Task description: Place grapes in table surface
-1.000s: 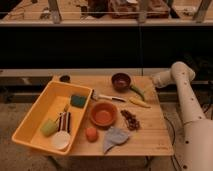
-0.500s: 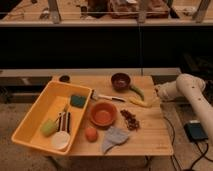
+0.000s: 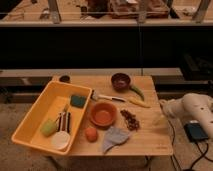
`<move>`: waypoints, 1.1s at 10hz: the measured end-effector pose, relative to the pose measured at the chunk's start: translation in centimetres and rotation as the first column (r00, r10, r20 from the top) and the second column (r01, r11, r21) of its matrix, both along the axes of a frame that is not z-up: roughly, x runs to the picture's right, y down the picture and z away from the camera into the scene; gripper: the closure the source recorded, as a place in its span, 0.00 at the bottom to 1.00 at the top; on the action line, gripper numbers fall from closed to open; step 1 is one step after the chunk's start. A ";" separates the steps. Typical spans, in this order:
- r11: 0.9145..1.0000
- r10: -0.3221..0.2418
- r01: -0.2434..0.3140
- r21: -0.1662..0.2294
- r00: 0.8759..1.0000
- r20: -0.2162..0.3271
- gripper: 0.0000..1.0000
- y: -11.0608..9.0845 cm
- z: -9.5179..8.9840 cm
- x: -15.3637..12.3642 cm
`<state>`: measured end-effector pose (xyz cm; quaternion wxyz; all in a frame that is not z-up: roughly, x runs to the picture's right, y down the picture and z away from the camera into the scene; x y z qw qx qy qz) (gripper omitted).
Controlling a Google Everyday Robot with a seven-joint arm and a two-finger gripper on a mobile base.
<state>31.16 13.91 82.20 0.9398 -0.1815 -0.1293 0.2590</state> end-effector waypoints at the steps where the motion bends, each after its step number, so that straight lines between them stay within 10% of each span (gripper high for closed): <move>1: 1.000 -0.004 0.004 -0.001 1.000 0.002 0.21 -0.2 0.1 -0.2; 7: 0.985 -0.158 0.162 -0.056 0.985 0.070 0.21 2.2 3.0 -9.2; 11: 0.955 -0.258 0.272 -0.117 0.958 0.127 0.22 4.3 6.4 -13.6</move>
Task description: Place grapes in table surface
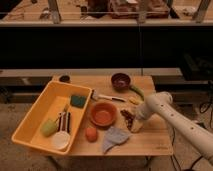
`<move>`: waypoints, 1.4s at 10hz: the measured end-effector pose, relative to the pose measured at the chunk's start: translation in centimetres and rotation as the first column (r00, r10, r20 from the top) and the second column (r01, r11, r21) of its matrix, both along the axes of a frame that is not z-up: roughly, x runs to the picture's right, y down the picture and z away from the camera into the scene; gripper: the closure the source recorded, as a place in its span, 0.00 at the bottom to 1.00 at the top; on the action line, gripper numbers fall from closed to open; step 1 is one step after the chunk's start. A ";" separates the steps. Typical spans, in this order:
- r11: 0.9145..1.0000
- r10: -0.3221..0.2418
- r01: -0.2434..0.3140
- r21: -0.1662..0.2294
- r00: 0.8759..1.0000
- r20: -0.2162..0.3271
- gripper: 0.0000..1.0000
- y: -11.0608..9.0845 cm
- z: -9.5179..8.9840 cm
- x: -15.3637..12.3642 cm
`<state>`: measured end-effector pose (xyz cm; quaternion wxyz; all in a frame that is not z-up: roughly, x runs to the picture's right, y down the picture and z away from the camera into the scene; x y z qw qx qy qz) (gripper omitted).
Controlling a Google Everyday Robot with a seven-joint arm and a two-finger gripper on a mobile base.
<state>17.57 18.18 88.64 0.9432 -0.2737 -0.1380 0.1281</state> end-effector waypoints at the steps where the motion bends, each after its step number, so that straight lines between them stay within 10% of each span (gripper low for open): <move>1: 1.000 -0.012 0.012 -0.018 1.000 0.000 0.30 0.5 0.5 -0.1; 8: 1.000 -0.017 0.016 -0.024 1.000 -0.005 0.93 0.0 -0.8 0.7; 14: 0.999 0.032 -0.032 0.039 0.999 0.015 0.94 -0.8 -3.3 2.7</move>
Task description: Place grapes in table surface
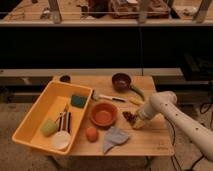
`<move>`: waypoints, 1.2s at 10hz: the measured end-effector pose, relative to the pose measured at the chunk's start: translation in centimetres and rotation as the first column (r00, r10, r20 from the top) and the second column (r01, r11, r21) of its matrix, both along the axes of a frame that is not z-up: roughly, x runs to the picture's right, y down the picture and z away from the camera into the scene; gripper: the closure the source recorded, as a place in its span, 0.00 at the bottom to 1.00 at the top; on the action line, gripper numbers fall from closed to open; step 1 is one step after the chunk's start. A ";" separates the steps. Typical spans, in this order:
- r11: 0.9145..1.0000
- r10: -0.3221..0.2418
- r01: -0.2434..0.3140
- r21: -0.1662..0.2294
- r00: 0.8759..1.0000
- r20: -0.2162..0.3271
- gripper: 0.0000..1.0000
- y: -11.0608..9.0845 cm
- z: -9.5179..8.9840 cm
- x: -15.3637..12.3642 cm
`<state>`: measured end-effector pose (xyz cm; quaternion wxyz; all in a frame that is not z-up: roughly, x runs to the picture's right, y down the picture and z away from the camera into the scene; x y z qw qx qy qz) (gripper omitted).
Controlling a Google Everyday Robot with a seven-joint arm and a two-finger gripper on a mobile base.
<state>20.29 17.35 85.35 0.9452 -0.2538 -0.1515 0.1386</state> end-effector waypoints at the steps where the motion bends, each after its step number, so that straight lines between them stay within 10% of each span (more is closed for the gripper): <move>1: 1.000 0.017 -0.017 0.020 1.000 0.006 0.94 -0.4 -1.3 0.7; 6: 0.976 0.086 -0.100 0.193 0.993 0.080 0.94 -5.5 -13.2 3.8; 10: 0.909 0.130 -0.169 0.381 0.983 0.128 0.94 -7.3 -22.2 6.5; 12: 0.912 0.122 -0.160 0.377 0.985 0.122 0.94 -7.7 -22.6 6.3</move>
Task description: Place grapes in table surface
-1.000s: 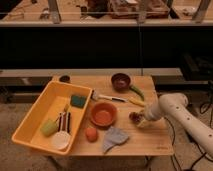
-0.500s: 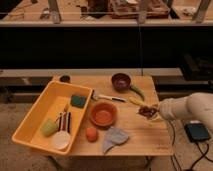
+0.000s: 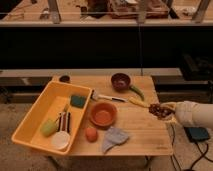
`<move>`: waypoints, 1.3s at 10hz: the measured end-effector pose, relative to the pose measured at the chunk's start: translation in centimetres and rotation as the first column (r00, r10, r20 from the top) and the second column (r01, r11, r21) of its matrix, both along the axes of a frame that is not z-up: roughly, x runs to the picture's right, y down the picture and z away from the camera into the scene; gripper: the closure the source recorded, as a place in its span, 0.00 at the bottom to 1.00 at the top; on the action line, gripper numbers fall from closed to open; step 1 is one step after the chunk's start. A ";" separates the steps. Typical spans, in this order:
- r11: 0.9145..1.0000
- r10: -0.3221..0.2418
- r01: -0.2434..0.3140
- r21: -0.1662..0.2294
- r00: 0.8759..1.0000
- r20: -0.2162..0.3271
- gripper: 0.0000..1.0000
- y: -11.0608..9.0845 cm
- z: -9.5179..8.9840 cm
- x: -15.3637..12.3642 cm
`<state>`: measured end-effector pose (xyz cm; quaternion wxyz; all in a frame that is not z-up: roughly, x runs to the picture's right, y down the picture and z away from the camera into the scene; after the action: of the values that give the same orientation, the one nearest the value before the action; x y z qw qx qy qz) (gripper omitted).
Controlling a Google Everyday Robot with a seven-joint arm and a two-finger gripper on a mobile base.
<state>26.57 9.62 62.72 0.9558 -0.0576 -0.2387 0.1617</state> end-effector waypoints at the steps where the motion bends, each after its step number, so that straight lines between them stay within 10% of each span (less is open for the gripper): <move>1: 1.000 -0.011 0.010 -0.015 1.000 -0.010 0.94 -0.3 0.8 -0.3; 7: 0.983 -0.080 0.073 -0.167 0.996 -0.032 0.92 2.4 13.7 -3.1; 13: 0.963 -0.093 0.085 -0.256 0.996 -0.020 0.34 8.7 25.1 -5.1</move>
<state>21.50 18.34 87.85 0.9504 -0.1879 -0.1982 0.1490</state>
